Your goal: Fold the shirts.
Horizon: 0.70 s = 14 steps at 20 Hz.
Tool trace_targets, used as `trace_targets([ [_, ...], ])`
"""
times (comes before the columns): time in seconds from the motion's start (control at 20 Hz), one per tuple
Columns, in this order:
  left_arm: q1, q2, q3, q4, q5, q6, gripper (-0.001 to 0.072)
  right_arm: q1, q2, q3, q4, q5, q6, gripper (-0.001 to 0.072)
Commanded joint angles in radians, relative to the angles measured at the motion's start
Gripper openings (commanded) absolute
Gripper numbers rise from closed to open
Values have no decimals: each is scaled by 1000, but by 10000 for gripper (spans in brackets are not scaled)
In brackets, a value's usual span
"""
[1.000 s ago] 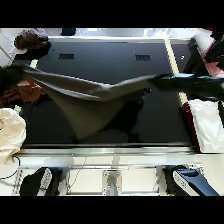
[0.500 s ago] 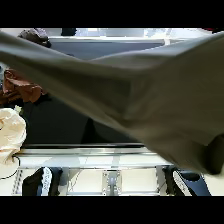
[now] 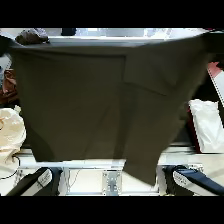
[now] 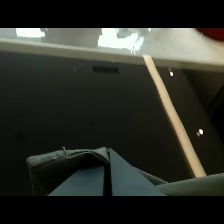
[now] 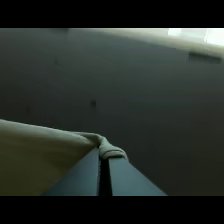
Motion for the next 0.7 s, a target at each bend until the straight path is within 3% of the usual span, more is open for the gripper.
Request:
trace_targets([
  [0.0, -185, -258, 4, 264, 146, -108, 5, 1, -321, 3, -9, -20, 1, 20],
  [0.1, -221, -390, 4, 330, 272, -171, 5, 1, -484, 3, -4, -83, 5, 20],
  [0.25, -223, -544, 4, 335, 402, -198, 5, 1, -676, 3, 22, -217, 32, 20],
  [0.4, -204, -626, 4, 335, 530, -222, 6, 0, -754, 4, 21, -361, 74, 20],
  [0.55, -202, -642, 4, 335, 552, -222, 6, 1, -758, 18, 32, -469, 79, 20],
  [0.65, -207, -640, 4, 335, 512, -221, 6, 1, -758, 44, 36, -438, 80, 20],
])
